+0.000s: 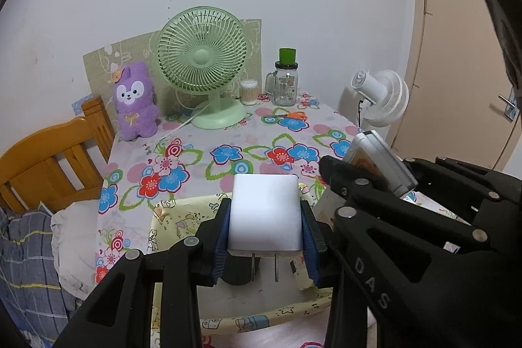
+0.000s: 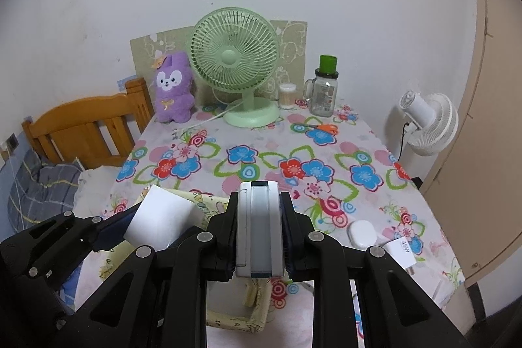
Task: Organize rigid objects
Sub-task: 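Carry the white plug with the left gripper while the right gripper carries the white bar toward the yellow box, then lower and release the plug in the box while the right gripper releases the bar there, then withdraw both grippers from the box toward the black object and white charger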
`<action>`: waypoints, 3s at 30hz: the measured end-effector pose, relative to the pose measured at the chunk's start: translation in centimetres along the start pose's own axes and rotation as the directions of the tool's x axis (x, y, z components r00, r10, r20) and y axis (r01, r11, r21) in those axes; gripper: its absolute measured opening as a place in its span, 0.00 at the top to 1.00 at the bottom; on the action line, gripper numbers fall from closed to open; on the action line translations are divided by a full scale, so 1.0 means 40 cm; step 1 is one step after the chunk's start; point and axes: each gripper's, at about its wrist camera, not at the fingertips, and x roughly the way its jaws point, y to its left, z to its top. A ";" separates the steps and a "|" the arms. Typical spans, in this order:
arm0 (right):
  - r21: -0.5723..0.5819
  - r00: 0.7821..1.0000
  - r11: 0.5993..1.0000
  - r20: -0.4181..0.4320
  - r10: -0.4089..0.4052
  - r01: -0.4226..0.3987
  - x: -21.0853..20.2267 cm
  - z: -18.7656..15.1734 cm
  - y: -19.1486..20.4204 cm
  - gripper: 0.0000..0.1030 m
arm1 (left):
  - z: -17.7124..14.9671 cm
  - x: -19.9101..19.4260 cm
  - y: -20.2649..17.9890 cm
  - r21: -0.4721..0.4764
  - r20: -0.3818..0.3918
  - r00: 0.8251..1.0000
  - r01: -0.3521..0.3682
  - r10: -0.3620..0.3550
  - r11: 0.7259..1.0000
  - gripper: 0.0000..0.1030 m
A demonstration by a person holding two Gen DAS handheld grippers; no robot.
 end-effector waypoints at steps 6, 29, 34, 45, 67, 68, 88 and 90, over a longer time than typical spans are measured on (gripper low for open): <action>0.000 1.000 1.000 -0.027 0.015 -0.015 0.032 -0.001 0.019 0.76 | -0.007 0.017 0.021 -0.009 -0.018 1.000 -0.004 0.003 1.000 0.61; 0.034 0.984 0.997 -0.162 0.068 -0.063 0.213 -0.036 0.067 0.76 | -0.049 0.156 0.103 -0.037 -0.156 0.987 -0.035 0.029 0.999 0.61; 0.049 0.979 0.997 -0.187 0.075 -0.067 0.257 -0.049 0.070 0.76 | -0.063 0.194 0.117 -0.042 -0.189 0.981 -0.045 0.036 0.998 0.61; 0.024 0.970 0.998 -0.236 0.061 -0.056 0.306 -0.071 0.077 0.64 | -0.093 0.230 0.136 -0.064 -0.240 0.970 -0.064 0.047 0.996 0.50; 0.030 0.989 0.999 -0.143 0.049 -0.046 0.147 -0.112 0.019 0.24 | -0.109 0.136 0.041 -0.032 -0.177 0.984 -0.040 0.034 0.999 0.13; 0.033 0.989 0.999 -0.142 0.046 -0.042 0.143 -0.114 0.014 0.23 | -0.109 0.133 0.034 -0.029 -0.176 0.984 -0.038 0.032 0.999 0.13; 0.083 0.993 0.996 -0.119 0.023 -0.013 0.088 -0.122 -0.098 0.20 | -0.083 0.119 -0.078 0.007 -0.154 0.988 -0.015 0.016 1.000 0.12; 0.085 0.993 0.996 -0.118 0.021 -0.011 0.085 -0.122 -0.107 0.20 | -0.080 0.120 -0.089 0.010 -0.153 0.988 -0.013 0.015 1.000 0.12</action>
